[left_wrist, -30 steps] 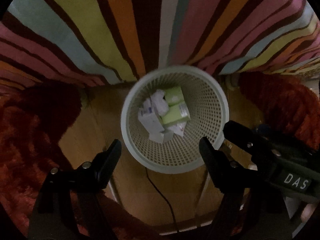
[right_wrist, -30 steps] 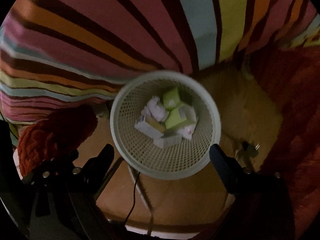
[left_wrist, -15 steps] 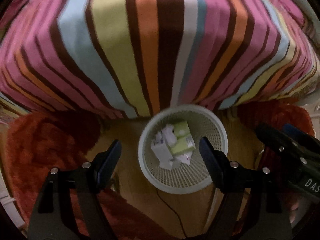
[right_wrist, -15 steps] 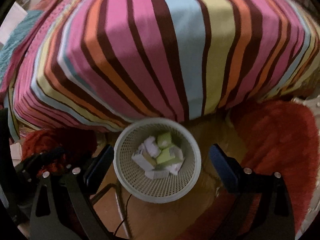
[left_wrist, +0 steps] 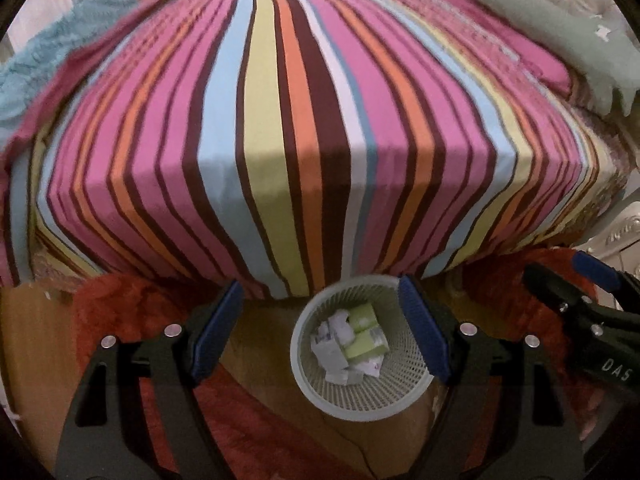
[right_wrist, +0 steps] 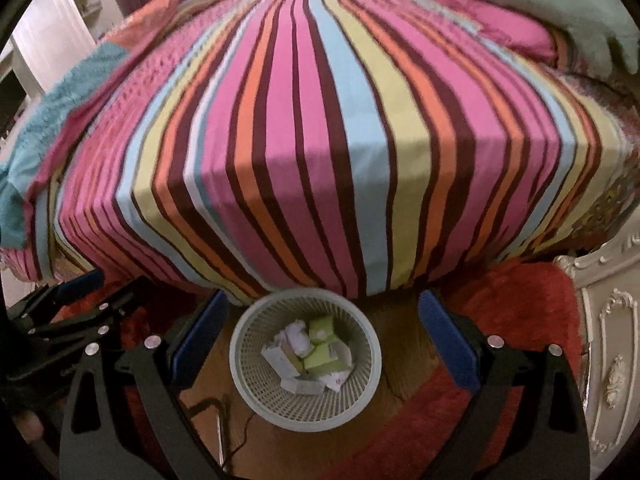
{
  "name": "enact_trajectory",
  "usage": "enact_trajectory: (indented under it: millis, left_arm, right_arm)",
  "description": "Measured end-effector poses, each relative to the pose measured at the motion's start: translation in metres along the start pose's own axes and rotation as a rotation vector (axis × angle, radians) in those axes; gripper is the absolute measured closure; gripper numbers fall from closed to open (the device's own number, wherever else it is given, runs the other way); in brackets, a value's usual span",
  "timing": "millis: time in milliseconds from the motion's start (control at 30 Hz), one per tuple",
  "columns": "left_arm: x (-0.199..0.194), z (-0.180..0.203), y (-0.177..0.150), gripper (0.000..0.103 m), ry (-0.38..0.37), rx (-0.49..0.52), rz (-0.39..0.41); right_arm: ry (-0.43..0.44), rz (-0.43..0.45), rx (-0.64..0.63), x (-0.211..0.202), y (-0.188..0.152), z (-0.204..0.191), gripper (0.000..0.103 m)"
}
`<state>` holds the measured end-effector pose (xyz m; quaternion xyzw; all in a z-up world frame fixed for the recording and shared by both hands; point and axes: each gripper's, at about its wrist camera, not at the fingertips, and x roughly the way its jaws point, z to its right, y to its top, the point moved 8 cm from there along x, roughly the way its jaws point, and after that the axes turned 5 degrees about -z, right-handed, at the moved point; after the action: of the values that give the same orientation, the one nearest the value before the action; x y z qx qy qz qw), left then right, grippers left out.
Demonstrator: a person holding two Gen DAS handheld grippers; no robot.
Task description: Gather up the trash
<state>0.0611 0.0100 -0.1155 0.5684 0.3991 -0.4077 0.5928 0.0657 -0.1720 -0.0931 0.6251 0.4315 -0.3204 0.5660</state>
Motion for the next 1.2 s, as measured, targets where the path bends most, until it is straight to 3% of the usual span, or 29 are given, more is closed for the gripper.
enact_trajectory:
  millis: [600,867,1200]
  left_arm:
    - [-0.08,-0.002,0.025,0.025,0.053,-0.017,0.246]
    - [-0.092,0.002,0.029,0.025,0.054,-0.003,0.285]
    - [-0.086,0.003,0.027,0.025,0.054,0.009,0.267]
  right_arm:
    - [0.017,0.311,-0.051,-0.076,0.031,-0.012,0.009]
    - [0.018,0.314,-0.039,-0.077,0.032,-0.008,0.009]
    - [0.021,0.295,-0.028,-0.072,0.031,-0.006,0.009]
